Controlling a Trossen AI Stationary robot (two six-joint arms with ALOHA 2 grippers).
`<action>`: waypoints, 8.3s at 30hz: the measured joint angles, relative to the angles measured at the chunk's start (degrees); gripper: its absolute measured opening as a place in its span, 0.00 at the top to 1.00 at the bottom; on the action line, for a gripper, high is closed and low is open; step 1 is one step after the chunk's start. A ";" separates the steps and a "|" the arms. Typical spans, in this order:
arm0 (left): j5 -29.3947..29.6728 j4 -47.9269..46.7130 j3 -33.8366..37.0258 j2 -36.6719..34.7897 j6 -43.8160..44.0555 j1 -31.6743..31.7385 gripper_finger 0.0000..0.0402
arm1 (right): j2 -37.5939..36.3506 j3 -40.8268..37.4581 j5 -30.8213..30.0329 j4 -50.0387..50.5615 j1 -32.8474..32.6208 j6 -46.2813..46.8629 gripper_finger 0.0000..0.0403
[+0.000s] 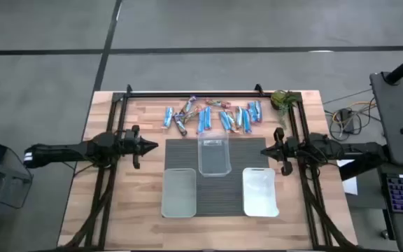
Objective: Pick and place Granola Bars by type
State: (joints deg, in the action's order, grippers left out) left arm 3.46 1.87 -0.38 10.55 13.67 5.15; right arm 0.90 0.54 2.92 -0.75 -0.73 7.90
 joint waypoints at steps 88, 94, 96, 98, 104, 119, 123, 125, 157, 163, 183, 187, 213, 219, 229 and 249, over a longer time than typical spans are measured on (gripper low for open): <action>-0.01 0.02 -0.01 0.00 0.02 0.00 1.00 | 0.01 0.00 -2.97 -0.37 0.00 -23.18 0.98; -0.80 3.01 0.00 0.00 5.06 0.00 1.00 | 0.01 0.00 -2.99 -2.87 0.00 0.06 0.98; -1.19 6.01 -0.01 -0.01 10.88 0.00 1.00 | 0.01 0.00 -2.99 -4.24 0.01 7.92 0.98; -0.80 9.27 -0.02 0.00 14.24 0.00 1.00 | 0.01 0.00 -3.01 -5.95 0.02 14.66 0.98; -0.52 15.38 0.00 -0.02 20.00 0.00 1.00 | 0.01 0.00 -2.99 -12.22 0.01 19.09 0.98; -0.37 19.91 -0.02 -0.02 36.72 0.00 1.00 | -0.02 0.00 -3.12 -29.94 0.01 18.69 0.98; -0.39 27.61 -0.02 0.00 35.28 0.00 1.00 | 0.01 0.00 -3.12 -31.62 0.02 18.95 0.98; -0.41 32.77 -0.15 -0.02 32.91 0.00 1.00 | 0.01 0.00 -3.19 -32.68 0.00 18.89 0.98; 2.17 -0.25 -53.75 19.21 -0.26 0.00 1.00 | 20.31 46.26 -12.44 -8.62 0.02 5.32 0.98; 2.19 -5.70 -64.12 24.44 -3.64 0.00 1.00 | 29.92 60.30 -12.41 2.47 0.00 3.59 0.98; 7.09 -27.61 -86.65 38.32 -10.69 0.00 1.00 | 48.03 90.68 -13.66 29.62 0.00 1.18 0.98; 7.08 -28.74 -87.34 39.83 -10.93 0.00 1.00 | 48.84 90.99 -13.66 30.37 0.01 1.30 0.98; 13.91 -38.96 -87.23 48.44 -12.13 0.35 1.00 | 56.43 90.95 -25.61 44.42 0.04 2.19 0.98; 18.10 -38.94 -87.38 48.85 -12.66 0.50 1.00 | 58.76 90.95 -26.98 45.49 0.02 2.55 0.98; 19.16 -40.43 -87.34 48.75 -13.68 0.91 1.00 | 60.37 90.92 -36.13 51.28 2.69 10.68 0.98; 19.17 -40.70 -87.34 48.89 -13.70 1.16 1.00 | 66.41 90.90 -41.48 52.00 8.77 2.09 0.98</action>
State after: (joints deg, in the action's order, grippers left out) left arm 22.63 -38.83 -87.72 59.44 -0.03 6.31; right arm 67.30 91.44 -38.57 51.25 8.04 9.99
